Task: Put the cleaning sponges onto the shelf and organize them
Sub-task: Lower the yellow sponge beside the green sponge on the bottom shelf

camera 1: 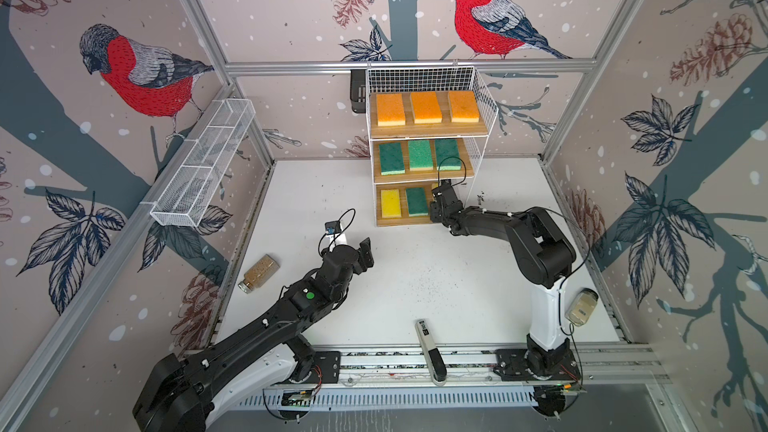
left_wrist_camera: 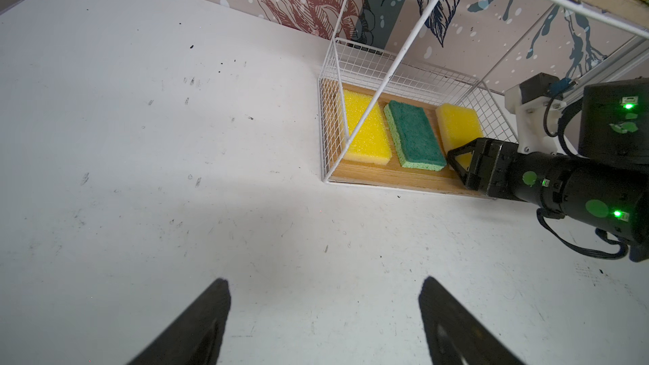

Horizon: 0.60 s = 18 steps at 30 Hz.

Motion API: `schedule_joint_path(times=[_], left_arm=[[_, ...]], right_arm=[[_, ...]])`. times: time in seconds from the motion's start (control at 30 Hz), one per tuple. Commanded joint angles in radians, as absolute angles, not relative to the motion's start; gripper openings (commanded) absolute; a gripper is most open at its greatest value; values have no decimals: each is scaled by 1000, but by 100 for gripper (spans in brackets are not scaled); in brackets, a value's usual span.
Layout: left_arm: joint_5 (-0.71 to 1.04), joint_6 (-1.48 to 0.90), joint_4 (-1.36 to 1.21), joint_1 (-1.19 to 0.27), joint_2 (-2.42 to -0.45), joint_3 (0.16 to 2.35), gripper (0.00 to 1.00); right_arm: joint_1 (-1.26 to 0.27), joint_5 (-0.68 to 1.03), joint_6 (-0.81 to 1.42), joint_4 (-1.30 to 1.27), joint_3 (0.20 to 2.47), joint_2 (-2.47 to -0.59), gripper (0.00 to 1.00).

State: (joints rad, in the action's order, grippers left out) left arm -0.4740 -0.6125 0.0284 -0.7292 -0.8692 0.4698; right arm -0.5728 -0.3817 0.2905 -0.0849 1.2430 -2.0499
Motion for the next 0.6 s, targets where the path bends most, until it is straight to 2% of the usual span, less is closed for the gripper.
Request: schedule_joint_path(times=[0.0, 0.2, 0.57], left_arm=[[-482, -605, -20, -727, -869, 476, 85], [-481, -610, -15, -726, -861, 475, 85], [-484, -616, -2, -727, -844, 470, 85]], right_arm=[[-572, -382, 286, -73, 1253, -2053, 66], [-573, -386, 282, -57, 1256, -2049, 73], [-572, -400, 283, -34, 1259, -2043, 74]])
